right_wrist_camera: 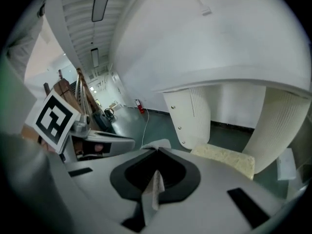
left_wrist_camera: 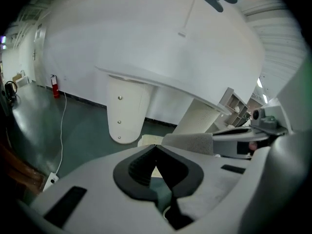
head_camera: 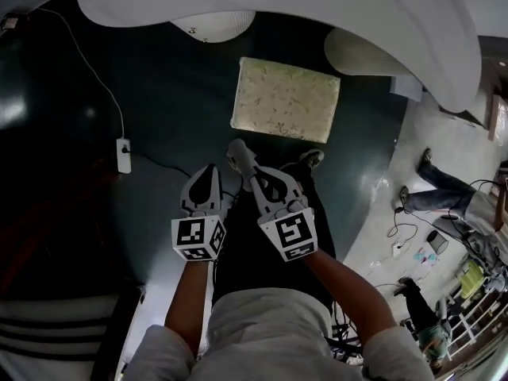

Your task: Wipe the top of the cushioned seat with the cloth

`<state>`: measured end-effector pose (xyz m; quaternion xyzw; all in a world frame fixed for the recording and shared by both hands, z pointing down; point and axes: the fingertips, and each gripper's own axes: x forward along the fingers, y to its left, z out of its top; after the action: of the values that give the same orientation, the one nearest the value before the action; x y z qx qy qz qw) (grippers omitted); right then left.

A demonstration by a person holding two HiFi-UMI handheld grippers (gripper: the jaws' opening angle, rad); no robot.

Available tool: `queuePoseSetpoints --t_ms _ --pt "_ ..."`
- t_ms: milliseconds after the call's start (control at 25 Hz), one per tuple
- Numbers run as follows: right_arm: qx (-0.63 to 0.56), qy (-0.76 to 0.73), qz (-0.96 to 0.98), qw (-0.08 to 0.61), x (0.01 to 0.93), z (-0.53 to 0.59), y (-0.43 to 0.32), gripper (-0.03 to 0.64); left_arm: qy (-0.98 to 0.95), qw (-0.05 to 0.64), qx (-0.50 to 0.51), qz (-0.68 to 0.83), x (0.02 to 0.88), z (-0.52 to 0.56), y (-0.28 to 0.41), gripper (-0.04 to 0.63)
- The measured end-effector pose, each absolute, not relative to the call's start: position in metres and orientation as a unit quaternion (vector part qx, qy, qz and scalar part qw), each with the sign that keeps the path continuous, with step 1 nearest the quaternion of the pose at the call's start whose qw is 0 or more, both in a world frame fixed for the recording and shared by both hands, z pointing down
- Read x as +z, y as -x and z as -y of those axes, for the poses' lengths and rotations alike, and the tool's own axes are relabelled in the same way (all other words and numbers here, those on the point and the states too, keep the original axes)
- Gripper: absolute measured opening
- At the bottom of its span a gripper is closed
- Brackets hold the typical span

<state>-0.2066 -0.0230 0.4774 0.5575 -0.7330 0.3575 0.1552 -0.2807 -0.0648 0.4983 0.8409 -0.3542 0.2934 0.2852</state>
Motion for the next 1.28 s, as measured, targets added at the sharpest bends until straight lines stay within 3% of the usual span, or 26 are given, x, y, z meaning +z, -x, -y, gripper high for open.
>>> queuePoseSetpoints --t_ms 440,760,1000,1280 --pt "0.373 -0.543 0.737 0.155 0.618 0.056 0.217 0.014 -0.839 0.256 0.353 0.325 0.64 0.069 0.291 0.014" --pt "0.417 -0.566 0.709 0.059 0.675 0.096 0.231 0.014 -0.84 0.254 0.339 0.339 0.671 0.119 0.297 0.014" --pt "0.419 -0.593 0.661 0.187 0.753 0.077 0.229 0.014 -0.835 0.259 0.377 0.307 0.681 0.092 0.31 0.014" --pt "0.398 -0.603 0.653 0.229 0.775 0.068 0.207 0.014 -0.832 0.269 0.383 0.298 0.695 0.086 0.304 0.014"
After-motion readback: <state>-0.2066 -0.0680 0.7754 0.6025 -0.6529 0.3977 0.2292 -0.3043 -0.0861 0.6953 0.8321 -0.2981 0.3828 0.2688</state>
